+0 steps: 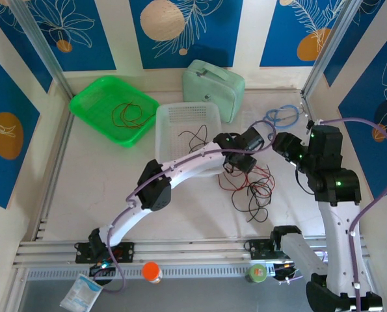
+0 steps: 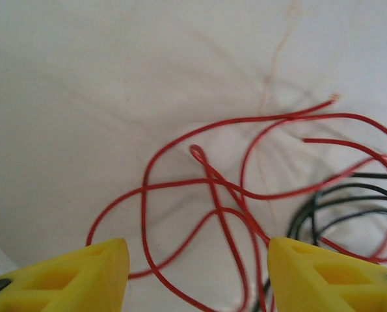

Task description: Untangle the cables

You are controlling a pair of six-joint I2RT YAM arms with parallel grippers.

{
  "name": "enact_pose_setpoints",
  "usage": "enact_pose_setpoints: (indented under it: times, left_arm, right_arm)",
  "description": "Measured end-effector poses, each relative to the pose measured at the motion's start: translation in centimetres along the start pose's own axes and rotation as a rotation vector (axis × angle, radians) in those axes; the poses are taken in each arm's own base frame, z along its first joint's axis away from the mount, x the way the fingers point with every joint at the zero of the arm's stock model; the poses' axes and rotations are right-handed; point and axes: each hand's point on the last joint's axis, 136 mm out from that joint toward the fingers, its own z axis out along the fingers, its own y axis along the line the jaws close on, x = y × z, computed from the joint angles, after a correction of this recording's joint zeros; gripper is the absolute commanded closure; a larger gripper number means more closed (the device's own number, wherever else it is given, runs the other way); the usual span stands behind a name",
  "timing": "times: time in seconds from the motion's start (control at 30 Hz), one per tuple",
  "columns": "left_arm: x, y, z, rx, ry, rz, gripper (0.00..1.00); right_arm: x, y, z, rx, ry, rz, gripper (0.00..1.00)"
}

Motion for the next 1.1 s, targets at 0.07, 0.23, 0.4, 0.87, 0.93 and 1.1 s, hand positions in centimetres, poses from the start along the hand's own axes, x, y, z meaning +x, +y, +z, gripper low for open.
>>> enact_pose_setpoints:
  times: [0.07,0.23,0.4,0.87,0.93,1.1]
  left_arm:
    - [0.2,0.6,1.2,-0.002,0.011,-0.003,0.47]
    - [1.3,0.4,3.6,0.022,0.045,0.013,0.51]
    - [1.0,-0.7,3.6,0.074,0.036,0.017,0.54]
    - [0.3,-1.1,3.6,0.094,0.005,0.040,1.00]
    - [0.2,-1.1,3.5,0.094,0.003,0.040,1.00]
    - [-1.6,-1.2,1.4,0.100,-0.049,0.036,1.00]
  right_arm:
    - [0.2,0.0,-0.1,-0.005,0.005,0.000,0.38]
    - [0.3,0.2,-0.3,-0.017,0.010,0.000,0.39]
    - [0.4,0.2,-0.3,-0.016,0.011,0.000,0.40]
    - [0.6,0.0,-0.9,-0.016,0.008,0.000,0.40]
    - [0.7,0.0,-1.2,-0.019,0.003,-0.001,0.40]
    - [1.0,-0.2,-1.4,-0.024,-0.003,0.003,0.40]
